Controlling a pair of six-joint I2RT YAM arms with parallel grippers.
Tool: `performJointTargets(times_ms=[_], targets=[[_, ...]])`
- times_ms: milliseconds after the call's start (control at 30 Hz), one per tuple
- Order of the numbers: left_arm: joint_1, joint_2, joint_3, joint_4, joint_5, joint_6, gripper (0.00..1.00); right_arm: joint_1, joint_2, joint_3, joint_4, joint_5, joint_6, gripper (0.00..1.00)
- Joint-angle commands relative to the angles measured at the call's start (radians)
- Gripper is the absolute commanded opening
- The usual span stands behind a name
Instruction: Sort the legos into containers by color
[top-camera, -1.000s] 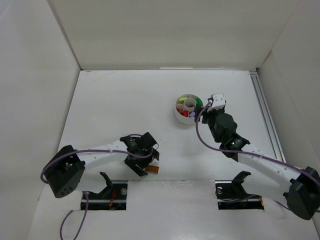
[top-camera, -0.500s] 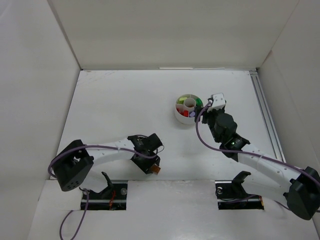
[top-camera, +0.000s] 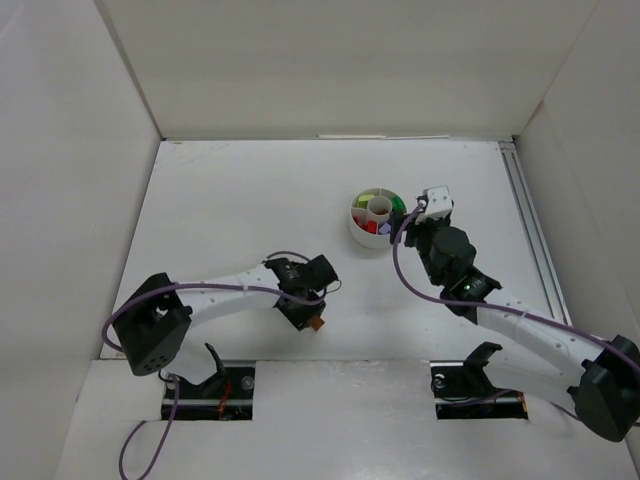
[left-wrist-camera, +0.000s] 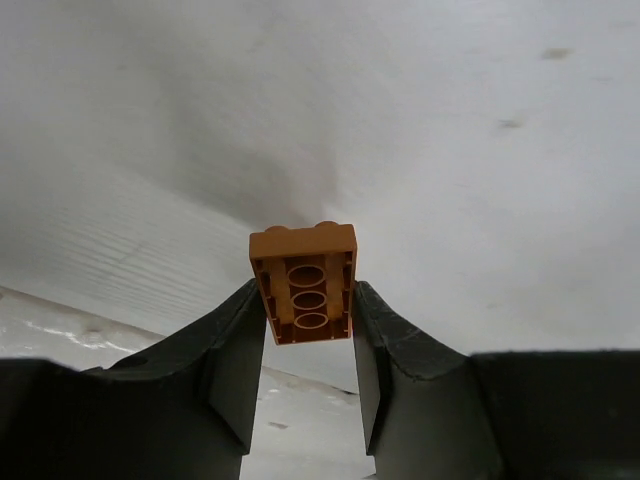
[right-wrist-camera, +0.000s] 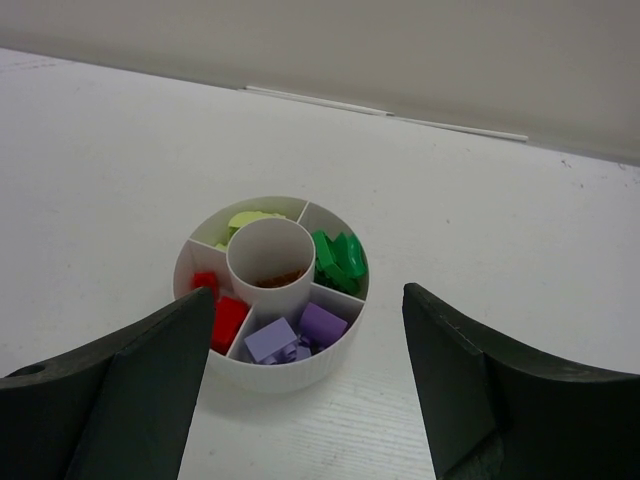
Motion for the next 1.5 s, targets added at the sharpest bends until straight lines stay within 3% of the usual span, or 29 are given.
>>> performJointTargets(times_ms=[0,167,200,400,467,633,733,900,1233,1467], targets=[[-0.022,-0.015,0.214,-0.149,-0.256,0.051,0.24,0.002,-0.028,0.027,0.023,0.01,-0.013,0.81],[-0.022,0.006,0.441,-0.141,-0.653,0.234,0.26,-0.03,-0.062,0.017,0.012,0.078,0.016,0.81],[-0.022,0.006,0.468,-0.108,-0.7,0.342,0.3,-0.045,-0.062,0.017,0.012,0.12,0.031,0.81],[0.002,0.12,0.613,0.287,-0.919,0.804,0.33,-0.142,-0.152,0.042,-0.189,0.276,0.195,0.81],[0.033,0.158,0.614,0.448,-0.898,0.962,0.36,-0.185,-0.2,0.053,-0.265,0.285,0.234,0.81],[0.071,0.241,0.623,0.695,-0.831,1.18,0.36,-0.265,-0.28,0.097,-0.419,0.285,0.271,0.82],[0.071,0.287,0.647,0.763,-0.808,1.208,0.34,-0.294,-0.326,0.111,-0.5,0.285,0.271,0.82],[0.071,0.334,0.66,0.876,-0.652,1.259,0.34,-0.303,-0.355,0.111,-0.51,0.299,0.294,0.83],[0.071,0.46,0.71,0.977,-0.437,1.328,0.35,-0.303,-0.275,0.129,-0.519,0.308,0.294,0.83],[0.053,0.546,0.782,0.901,-0.486,1.329,0.34,-0.303,-0.275,0.139,-0.519,0.308,0.294,0.83]])
